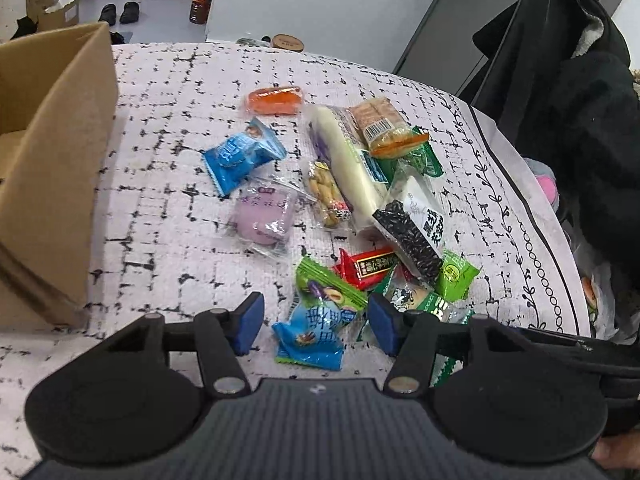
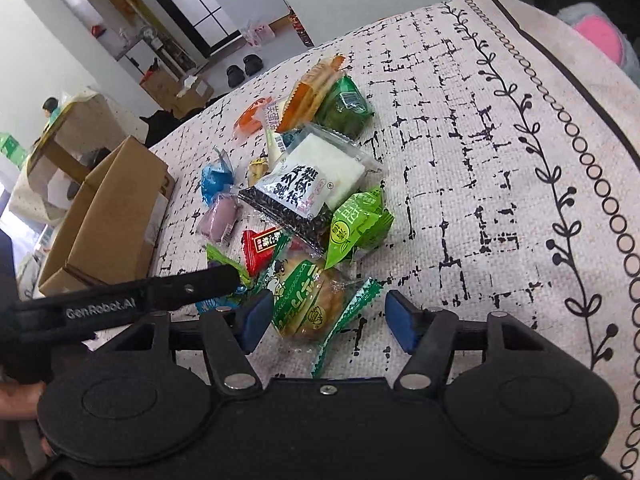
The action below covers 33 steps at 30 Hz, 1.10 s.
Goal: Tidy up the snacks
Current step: 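Lower the left tool onto the blue snack bag while the right tool approaches a green packet, then grasp the blue bag with the left tool while the right tool grasps the green packet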
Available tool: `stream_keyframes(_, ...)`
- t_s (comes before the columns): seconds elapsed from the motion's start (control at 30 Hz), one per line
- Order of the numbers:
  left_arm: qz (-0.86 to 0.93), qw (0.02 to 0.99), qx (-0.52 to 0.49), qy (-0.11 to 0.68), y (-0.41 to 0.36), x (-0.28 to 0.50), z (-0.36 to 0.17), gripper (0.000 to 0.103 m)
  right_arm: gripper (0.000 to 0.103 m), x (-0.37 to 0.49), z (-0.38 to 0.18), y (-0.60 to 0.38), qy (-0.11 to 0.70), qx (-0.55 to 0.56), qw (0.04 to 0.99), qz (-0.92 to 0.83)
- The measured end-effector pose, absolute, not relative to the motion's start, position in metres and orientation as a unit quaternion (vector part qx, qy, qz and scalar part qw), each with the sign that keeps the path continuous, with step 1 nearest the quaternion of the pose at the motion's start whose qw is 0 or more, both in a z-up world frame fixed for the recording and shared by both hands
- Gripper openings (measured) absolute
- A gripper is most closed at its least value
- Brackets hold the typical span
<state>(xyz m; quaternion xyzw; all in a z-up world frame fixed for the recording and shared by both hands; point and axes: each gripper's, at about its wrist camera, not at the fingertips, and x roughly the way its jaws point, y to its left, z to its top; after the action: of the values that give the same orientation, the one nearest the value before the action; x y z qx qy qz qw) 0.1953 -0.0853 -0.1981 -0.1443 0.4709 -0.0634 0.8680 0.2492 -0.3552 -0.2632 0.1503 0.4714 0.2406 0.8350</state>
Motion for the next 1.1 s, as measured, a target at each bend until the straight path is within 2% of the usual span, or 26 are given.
stream_keyframes(0.27,-0.065,0.868,-0.131,0.474,-0.093,0.197,-0.212,0.053,0.060,0.253,-0.268,-0.355,0.473,0.180,0.827,0.244)
stream_keyframes(0.4,-0.063,0.870,-0.122,0.474,-0.092,0.193,-0.212,0.040,0.059,0.256,-0.274,-0.355,0.471,0.212,0.817,0.257)
stream_keyframes(0.5,-0.067,0.871,-0.119,0.471,-0.094,0.190,-0.211,0.036,0.047,0.258,-0.276,-0.354,0.475,0.229,0.808,0.262)
stream_keyframes(0.53,-0.071,0.872,-0.118,0.471,-0.095,0.189,-0.211,0.035,0.037,0.259,-0.277,-0.354,0.477,0.233,0.807,0.259)
stream_keyframes(0.67,-0.072,0.871,-0.121,0.471,-0.098,0.187,-0.209,0.033,0.028,0.260,-0.280,-0.362,0.481,0.259,0.796,0.260)
stream_keyframes(0.83,-0.069,0.869,-0.138,0.470,-0.093,0.183,-0.205,0.033,0.021,0.253,-0.267,-0.369,0.467,0.257,0.802,0.269)
stream_keyframes(1.1,-0.053,0.876,-0.150,0.456,-0.079,0.171,-0.186,0.032,0.019,0.251,-0.242,-0.357,0.439,0.220,0.821,0.289)
